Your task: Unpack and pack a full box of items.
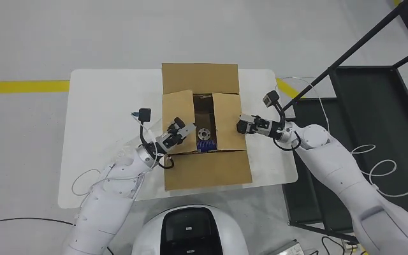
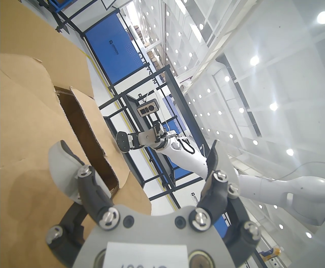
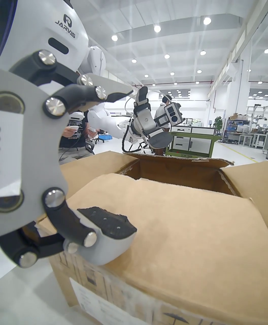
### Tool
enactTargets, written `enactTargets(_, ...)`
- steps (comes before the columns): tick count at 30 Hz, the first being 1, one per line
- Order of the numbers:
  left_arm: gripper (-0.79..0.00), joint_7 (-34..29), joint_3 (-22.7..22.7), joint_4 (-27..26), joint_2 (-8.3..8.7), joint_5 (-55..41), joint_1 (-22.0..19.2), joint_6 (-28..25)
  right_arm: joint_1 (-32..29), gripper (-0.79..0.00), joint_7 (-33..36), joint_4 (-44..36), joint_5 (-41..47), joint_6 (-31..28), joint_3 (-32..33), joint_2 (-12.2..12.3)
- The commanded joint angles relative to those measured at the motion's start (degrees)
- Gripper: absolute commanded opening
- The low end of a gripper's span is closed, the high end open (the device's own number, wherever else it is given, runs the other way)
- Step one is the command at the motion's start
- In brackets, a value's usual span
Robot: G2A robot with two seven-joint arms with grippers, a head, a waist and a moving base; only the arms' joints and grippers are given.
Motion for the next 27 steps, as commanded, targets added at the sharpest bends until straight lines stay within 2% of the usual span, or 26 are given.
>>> enactTargets(1,0.000,0.1,0.0,0.0,0.01,0.3,0.0,0.2,0.0,0.000,0.0,0.0,0.0,0.0,0.0,0.0)
enactTargets(6,0.000,-0.2,1.7,0.3,-0.21,4.6,-1.7,4.4,-1.2,0.000,-1.9,0.5,0.4,0.2,1.8,0.3)
enactTargets(16,0.000,0.2,6.8,4.6,-1.33,10.0,-6.1,10.3,-4.6,0.000,-0.1,-3.2,0.3,2.0,5.7,0.9)
enactTargets(21,0.000,2.2,6.6,4.2,-1.52,8.4,-6.0,8.5,-4.6,0.000,0.6,-5.5,-0.9,3.1,5.6,0.5)
enactTargets(27,0.000,8.2,1.6,0.6,-0.98,2.4,-2.0,2.6,-2.1,0.000,-2.1,-7.9,-8.3,6.2,2.3,-0.9)
